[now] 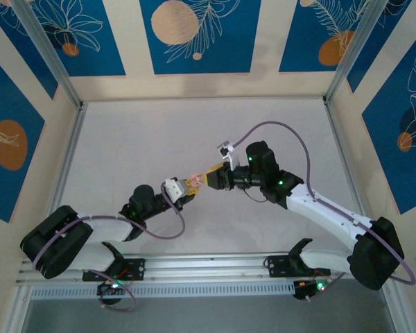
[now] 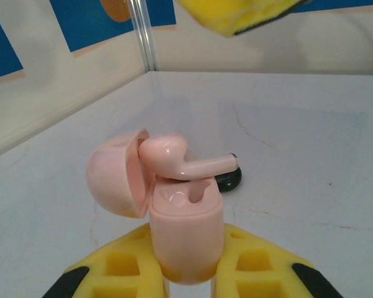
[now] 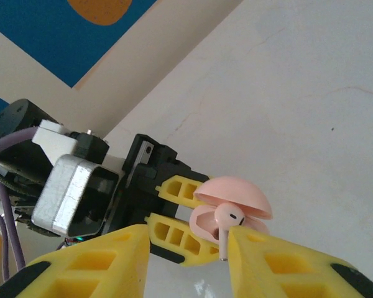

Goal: Insert the wireless bluetooth earbuds into the charging case

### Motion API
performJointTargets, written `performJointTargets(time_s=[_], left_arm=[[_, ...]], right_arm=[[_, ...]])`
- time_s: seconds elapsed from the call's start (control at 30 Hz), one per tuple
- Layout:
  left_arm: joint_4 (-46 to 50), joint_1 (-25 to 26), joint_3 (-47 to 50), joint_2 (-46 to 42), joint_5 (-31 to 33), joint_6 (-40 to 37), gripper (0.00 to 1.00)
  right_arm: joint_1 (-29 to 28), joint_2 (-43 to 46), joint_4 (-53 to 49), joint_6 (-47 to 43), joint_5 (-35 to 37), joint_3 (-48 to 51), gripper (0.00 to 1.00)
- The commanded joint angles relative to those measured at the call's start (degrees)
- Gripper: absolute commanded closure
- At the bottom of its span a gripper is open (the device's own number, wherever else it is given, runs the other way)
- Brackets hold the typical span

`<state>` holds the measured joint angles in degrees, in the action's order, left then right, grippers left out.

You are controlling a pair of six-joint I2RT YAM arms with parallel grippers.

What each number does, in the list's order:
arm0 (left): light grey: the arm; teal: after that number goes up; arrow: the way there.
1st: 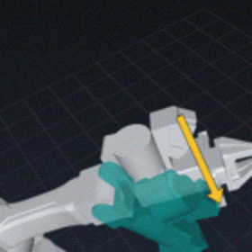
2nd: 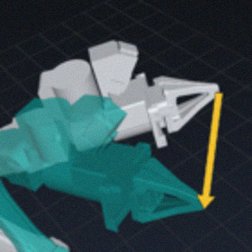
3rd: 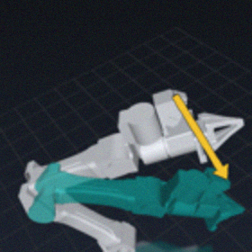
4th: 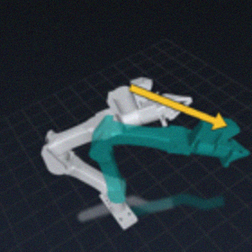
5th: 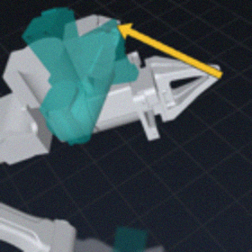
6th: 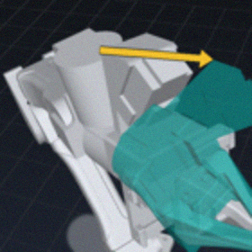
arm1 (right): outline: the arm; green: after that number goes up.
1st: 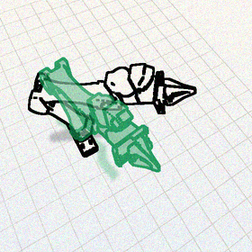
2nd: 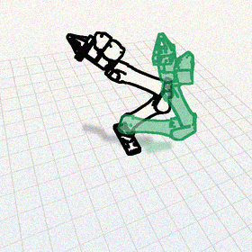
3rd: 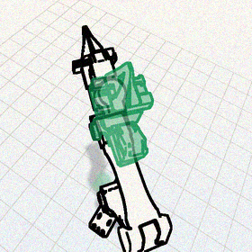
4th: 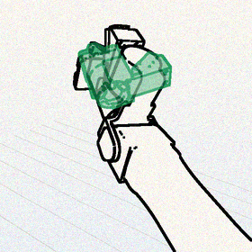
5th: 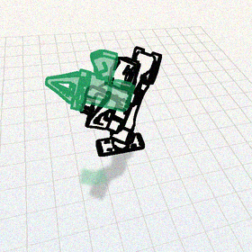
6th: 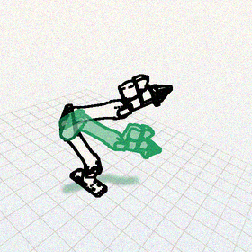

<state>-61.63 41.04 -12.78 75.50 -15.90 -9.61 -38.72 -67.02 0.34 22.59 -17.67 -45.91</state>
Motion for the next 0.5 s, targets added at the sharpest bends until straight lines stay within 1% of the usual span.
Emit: performJointTargets(time_s=[0.0, 0.2, 0.47], left_arm=[[-3.0, 0.7, 0.1, -0.1, -0.5, -0.7, 0.88], [1.1, 0.7, -0.9, -0.5, 0.0, -1.0, 0.89], [3.2, 0.8, -1.6, -1.7, 0.7, -1.4, 0.89]], right_arm=[[-0.1, -1.3, -3.3, -0.2, -3.6, -0.3, 0.63], [-0.4, -4.7, -12.6, -3.3, -1.7, -4.9, 0.63], [-0.5, -9.2, -11.8, -1.6, -5.9, -5.7, 0.68]])
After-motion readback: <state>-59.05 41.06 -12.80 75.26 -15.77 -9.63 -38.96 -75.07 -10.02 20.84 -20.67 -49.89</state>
